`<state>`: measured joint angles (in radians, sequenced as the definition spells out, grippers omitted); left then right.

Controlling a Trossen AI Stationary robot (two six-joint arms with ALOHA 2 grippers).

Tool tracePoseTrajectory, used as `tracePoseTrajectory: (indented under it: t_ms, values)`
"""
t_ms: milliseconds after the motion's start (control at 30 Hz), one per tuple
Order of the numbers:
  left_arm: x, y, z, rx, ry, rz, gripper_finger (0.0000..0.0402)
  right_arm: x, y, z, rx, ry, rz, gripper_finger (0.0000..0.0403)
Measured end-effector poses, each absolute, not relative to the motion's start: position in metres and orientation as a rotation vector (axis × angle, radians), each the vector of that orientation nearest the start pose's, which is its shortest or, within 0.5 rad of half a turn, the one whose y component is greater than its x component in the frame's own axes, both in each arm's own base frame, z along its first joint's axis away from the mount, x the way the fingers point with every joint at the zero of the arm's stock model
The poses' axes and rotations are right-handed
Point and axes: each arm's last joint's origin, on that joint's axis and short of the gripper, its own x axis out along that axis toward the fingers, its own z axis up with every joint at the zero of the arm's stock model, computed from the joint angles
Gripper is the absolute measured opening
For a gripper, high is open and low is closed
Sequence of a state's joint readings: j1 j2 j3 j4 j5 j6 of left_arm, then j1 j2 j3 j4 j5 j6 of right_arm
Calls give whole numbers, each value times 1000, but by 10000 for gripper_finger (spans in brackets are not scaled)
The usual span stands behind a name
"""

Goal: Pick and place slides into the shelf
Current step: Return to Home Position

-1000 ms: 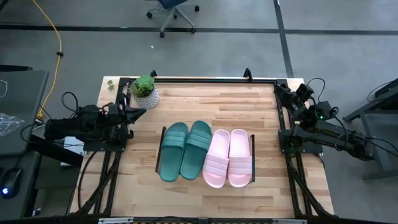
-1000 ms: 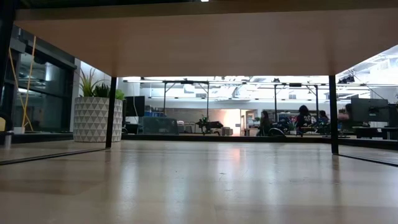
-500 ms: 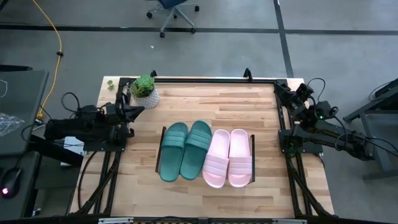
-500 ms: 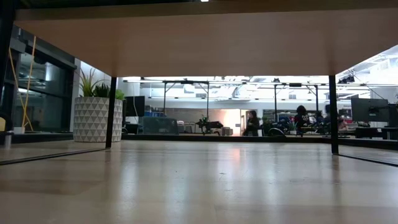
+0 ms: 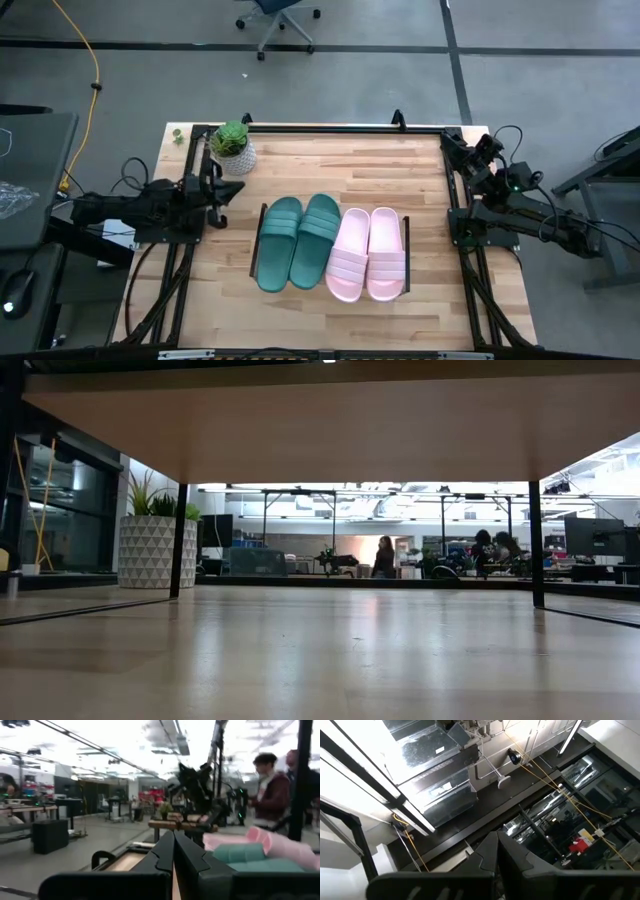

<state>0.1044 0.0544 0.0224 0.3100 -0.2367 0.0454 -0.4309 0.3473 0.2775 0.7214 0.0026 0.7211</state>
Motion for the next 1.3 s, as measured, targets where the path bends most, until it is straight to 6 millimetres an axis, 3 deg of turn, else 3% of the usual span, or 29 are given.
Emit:
tracePoseTrajectory:
  t_ms: [700,1300]
  values:
    - [95,15,194,7,-286,274,0,91,-37,294,423,-696,-133,0]
    - [97,12,189,-5,-237,181,0,127,-14,286,328,-601,-76,0]
